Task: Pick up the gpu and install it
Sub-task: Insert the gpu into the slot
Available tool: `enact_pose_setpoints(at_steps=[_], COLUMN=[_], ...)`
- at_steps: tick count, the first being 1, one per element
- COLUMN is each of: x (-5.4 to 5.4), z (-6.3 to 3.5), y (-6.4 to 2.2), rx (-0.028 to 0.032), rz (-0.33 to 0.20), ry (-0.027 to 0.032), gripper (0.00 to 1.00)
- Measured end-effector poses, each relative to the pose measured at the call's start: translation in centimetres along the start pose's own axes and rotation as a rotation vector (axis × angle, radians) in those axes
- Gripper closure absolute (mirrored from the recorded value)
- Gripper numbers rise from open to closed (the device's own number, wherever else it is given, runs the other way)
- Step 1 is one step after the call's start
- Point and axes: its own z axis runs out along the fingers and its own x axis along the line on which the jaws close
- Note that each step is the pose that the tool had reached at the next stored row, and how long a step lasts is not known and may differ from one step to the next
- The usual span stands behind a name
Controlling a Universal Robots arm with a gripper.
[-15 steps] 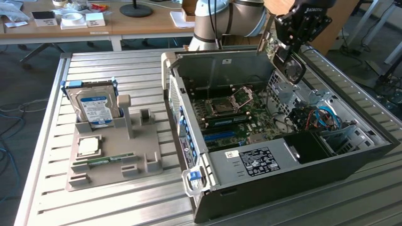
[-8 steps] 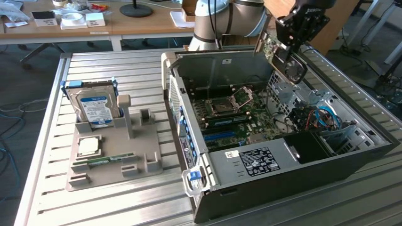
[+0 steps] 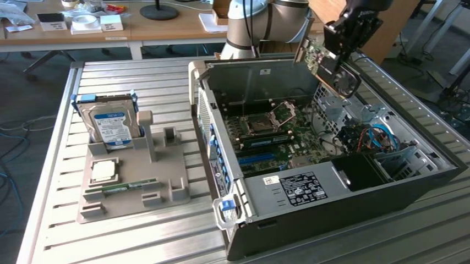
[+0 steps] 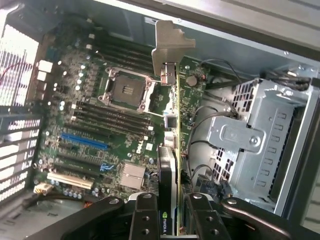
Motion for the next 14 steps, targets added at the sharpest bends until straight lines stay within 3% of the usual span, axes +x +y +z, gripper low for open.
enact_pose_setpoints(at_steps=[8, 14], x=[0.00, 0.00], z=[0.12, 0.12], y=[-0.01, -0.01], rx=[-0.0012, -0.0011], rz=[-0.111, -0.114], ry=[0.0032, 0.0033], gripper=[0.73, 0.73])
